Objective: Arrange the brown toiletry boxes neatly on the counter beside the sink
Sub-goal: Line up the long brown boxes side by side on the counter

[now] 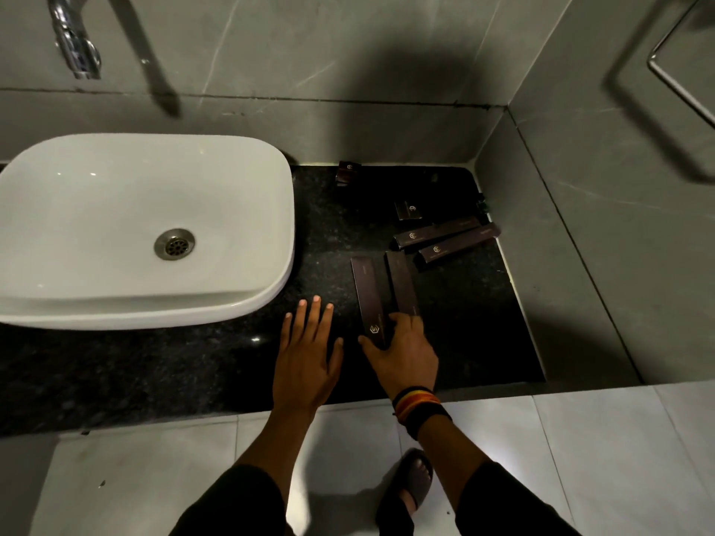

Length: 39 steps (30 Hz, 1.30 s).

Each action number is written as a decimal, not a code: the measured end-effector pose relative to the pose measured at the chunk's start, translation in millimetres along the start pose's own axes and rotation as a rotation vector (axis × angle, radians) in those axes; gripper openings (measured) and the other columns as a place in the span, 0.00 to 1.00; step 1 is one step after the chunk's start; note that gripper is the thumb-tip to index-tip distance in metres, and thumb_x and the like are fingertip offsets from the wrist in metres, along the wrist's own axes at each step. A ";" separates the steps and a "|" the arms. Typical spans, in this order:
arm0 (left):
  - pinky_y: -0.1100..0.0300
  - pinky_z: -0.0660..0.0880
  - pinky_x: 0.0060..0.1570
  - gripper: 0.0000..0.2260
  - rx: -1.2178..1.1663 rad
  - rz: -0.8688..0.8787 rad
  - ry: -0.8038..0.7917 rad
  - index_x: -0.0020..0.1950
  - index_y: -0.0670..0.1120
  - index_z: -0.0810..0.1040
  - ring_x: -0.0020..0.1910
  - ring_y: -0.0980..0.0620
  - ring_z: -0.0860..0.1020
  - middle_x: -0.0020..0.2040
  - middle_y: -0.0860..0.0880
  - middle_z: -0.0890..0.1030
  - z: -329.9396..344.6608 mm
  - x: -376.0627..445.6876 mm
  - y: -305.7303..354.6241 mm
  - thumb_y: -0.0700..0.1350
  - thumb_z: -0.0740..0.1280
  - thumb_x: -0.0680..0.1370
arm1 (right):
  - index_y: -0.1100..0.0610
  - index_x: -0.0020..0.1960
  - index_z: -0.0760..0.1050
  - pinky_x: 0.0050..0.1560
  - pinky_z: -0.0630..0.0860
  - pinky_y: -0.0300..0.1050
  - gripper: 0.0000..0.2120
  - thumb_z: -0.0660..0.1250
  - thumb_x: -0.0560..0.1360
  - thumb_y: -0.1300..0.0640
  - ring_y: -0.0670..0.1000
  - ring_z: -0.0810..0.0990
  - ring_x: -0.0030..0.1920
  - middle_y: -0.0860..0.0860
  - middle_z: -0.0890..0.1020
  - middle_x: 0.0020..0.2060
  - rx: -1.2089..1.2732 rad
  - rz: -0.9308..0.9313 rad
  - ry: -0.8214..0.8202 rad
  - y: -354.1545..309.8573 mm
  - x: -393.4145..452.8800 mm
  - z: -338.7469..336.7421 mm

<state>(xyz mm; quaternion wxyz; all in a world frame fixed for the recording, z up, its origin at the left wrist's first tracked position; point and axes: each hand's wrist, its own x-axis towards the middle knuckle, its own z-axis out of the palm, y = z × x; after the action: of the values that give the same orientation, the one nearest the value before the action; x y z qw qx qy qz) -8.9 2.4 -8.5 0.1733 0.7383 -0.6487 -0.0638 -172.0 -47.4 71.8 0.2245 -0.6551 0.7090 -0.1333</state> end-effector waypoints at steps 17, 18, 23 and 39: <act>0.37 0.56 0.86 0.28 -0.019 0.015 0.012 0.87 0.46 0.65 0.89 0.44 0.54 0.89 0.44 0.61 1.1 -1.1 -0.5 0.56 0.54 0.88 | 0.54 0.63 0.73 0.48 0.81 0.48 0.28 0.70 0.72 0.37 0.53 0.81 0.51 0.52 0.75 0.60 0.128 0.120 0.097 37.9 25.6 -26.5; 0.38 0.56 0.86 0.28 -0.022 0.011 0.012 0.87 0.46 0.65 0.89 0.44 0.54 0.89 0.45 0.61 1.5 -1.4 -0.7 0.57 0.53 0.88 | 0.54 0.64 0.73 0.47 0.81 0.49 0.27 0.69 0.73 0.37 0.53 0.81 0.51 0.52 0.74 0.61 0.130 0.091 0.119 37.0 33.9 -31.0; 0.39 0.54 0.86 0.28 -0.035 0.010 0.033 0.86 0.46 0.66 0.89 0.44 0.55 0.88 0.45 0.61 4.3 -1.9 -1.8 0.56 0.54 0.88 | 0.51 0.61 0.75 0.53 0.80 0.54 0.17 0.66 0.76 0.44 0.56 0.81 0.54 0.52 0.73 0.62 0.085 -0.009 0.143 12.1 119.8 -54.7; 0.40 0.55 0.86 0.27 -0.042 0.014 0.071 0.86 0.46 0.67 0.89 0.43 0.57 0.88 0.45 0.62 2.3 -1.6 0.7 0.55 0.56 0.88 | 0.57 0.76 0.57 0.52 0.75 0.54 0.39 0.67 0.74 0.39 0.65 0.78 0.61 0.63 0.78 0.62 -0.200 0.223 -0.081 -0.7 224.3 -69.5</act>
<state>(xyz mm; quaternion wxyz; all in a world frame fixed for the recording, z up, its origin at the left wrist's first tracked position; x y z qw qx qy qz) -10.6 3.5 -10.6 0.2123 0.7318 -0.6457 -0.0499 -214.8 -276.6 100.0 0.2001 -0.5960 0.7776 -0.0099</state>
